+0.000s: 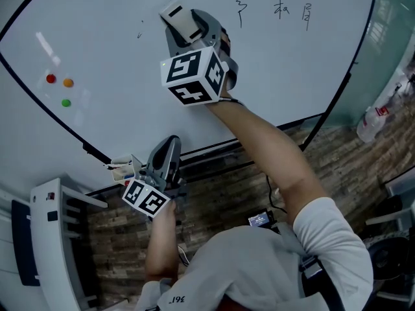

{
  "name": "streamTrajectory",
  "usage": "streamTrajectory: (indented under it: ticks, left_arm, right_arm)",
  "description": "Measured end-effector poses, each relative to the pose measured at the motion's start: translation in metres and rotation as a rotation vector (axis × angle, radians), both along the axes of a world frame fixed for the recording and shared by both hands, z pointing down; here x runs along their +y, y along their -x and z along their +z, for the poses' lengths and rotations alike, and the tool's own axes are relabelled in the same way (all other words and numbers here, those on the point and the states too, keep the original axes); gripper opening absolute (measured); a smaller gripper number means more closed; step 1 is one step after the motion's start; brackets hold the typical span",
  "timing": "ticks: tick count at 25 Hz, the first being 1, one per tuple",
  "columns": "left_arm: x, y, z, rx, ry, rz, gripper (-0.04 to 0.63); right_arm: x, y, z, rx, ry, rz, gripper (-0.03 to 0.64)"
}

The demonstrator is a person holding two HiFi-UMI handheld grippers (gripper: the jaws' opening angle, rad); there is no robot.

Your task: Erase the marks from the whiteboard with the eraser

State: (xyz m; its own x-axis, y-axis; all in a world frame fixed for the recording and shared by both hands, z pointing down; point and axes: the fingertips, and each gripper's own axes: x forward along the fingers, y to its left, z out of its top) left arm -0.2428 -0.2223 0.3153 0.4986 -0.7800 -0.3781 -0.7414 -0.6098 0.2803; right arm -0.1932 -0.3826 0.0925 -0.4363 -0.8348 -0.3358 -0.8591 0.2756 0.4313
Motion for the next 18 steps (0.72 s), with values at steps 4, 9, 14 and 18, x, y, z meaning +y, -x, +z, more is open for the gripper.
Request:
streamTrajectory:
  ticks: [4, 9, 14, 18]
  left_arm:
    - [-0.004, -0.01, -0.001, -0.005, 0.001, 0.011, 0.006]
    - [-0.009, -0.024, -0.001, -0.011, 0.003, 0.026, 0.006]
    - [-0.013, -0.04, -0.003, -0.021, 0.005, 0.045, 0.006]
    - [-0.015, -0.049, -0.002, -0.026, 0.01, 0.049, 0.006]
  right_arm:
    - [-0.006, -0.02, 0.0, -0.006, -0.001, 0.021, 0.252]
    - [-0.016, -0.051, 0.0, -0.018, 0.006, 0.039, 0.252]
    - [-0.023, -0.074, 0.0, -0.01, 0.01, 0.038, 0.252]
    - [-0.03, -0.098, 0.001, -0.019, 0.012, 0.069, 0.252]
